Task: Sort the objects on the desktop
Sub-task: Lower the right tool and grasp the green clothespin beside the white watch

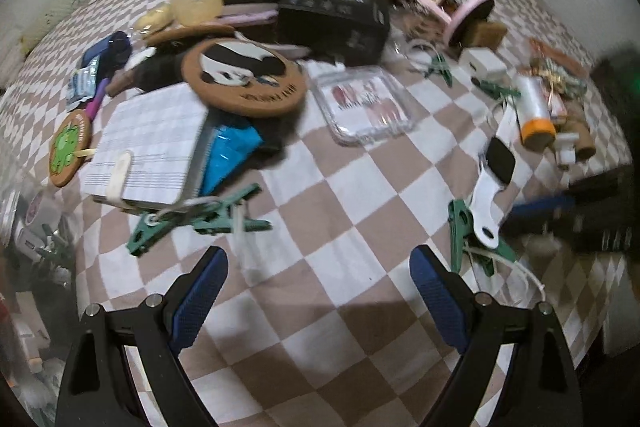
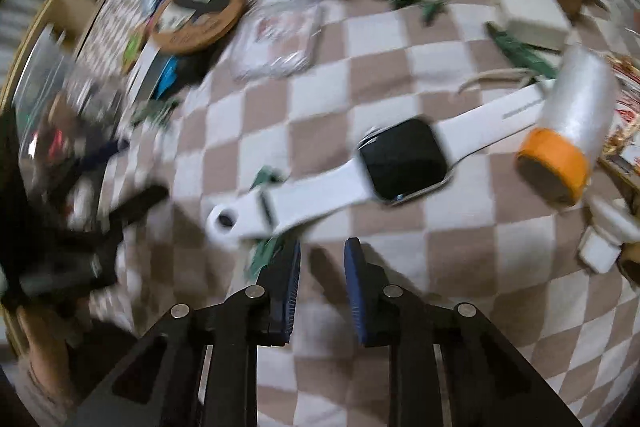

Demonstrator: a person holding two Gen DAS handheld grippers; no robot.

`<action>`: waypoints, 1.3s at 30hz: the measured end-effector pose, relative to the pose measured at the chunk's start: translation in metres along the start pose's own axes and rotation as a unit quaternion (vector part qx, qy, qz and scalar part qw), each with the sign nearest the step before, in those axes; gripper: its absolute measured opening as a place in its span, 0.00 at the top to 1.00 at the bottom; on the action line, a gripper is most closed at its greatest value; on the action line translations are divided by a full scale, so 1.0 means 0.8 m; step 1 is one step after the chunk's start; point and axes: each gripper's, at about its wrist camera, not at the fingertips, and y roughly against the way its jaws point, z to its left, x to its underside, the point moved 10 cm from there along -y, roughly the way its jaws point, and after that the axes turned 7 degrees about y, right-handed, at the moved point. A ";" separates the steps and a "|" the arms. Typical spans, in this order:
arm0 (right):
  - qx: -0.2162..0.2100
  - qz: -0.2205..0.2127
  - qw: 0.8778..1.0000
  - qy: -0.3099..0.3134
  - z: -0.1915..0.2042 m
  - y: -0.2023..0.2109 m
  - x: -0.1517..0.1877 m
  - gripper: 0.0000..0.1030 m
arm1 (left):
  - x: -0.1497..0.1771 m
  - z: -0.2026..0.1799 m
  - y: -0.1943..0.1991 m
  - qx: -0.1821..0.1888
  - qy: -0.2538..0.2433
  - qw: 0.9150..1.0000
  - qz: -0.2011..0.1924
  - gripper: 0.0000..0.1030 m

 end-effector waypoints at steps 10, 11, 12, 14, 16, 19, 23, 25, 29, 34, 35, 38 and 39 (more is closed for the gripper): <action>-0.082 -0.043 0.979 -0.184 -0.082 0.021 -0.006 0.77 | 0.012 -0.047 -0.034 0.017 -0.051 0.998 0.022 0.11; -0.087 -0.041 0.978 -0.186 -0.084 0.022 -0.004 0.77 | 0.013 -0.050 -0.036 0.016 -0.055 0.998 0.021 0.11; -0.088 -0.037 0.980 -0.176 -0.080 0.022 -0.003 0.77 | 0.013 -0.053 -0.038 0.017 -0.059 0.998 0.021 0.15; -0.094 -0.030 0.982 -0.159 -0.069 0.020 -0.004 0.77 | 0.014 -0.059 -0.042 0.021 -0.066 0.997 0.021 0.23; -0.100 -0.025 0.984 -0.146 -0.055 0.017 -0.005 0.77 | 0.013 -0.062 -0.040 0.022 -0.073 0.997 0.018 0.23; -0.102 -0.017 0.986 -0.132 -0.043 0.011 -0.005 0.77 | 0.018 -0.067 -0.028 0.042 -0.085 0.995 0.024 0.26; -0.105 -0.011 0.986 -0.127 -0.039 0.006 -0.001 0.77 | 0.022 -0.072 -0.011 0.059 -0.091 0.994 0.025 0.26; -0.105 -0.010 0.986 -0.128 -0.041 0.005 0.000 0.77 | 0.024 -0.074 -0.008 0.064 -0.088 0.994 0.025 0.26; -0.106 -0.010 0.986 -0.128 -0.043 0.006 0.000 0.77 | 0.026 -0.083 -0.016 0.065 -0.087 0.994 0.031 0.26; -0.104 -0.004 0.988 -0.117 -0.038 0.003 0.001 0.77 | 0.029 -0.093 -0.042 0.031 -0.114 0.992 0.035 0.25; -0.103 -0.002 0.988 -0.113 -0.036 0.002 0.002 0.77 | 0.028 -0.094 -0.042 0.022 -0.123 0.992 0.027 0.23; -0.097 0.002 0.991 -0.096 -0.030 0.001 0.002 0.77 | 0.020 -0.084 -0.039 -0.005 -0.121 0.993 0.011 0.23; -0.095 0.003 0.992 -0.088 -0.026 0.001 0.003 0.77 | 0.017 -0.077 -0.037 -0.019 -0.116 0.993 0.005 0.23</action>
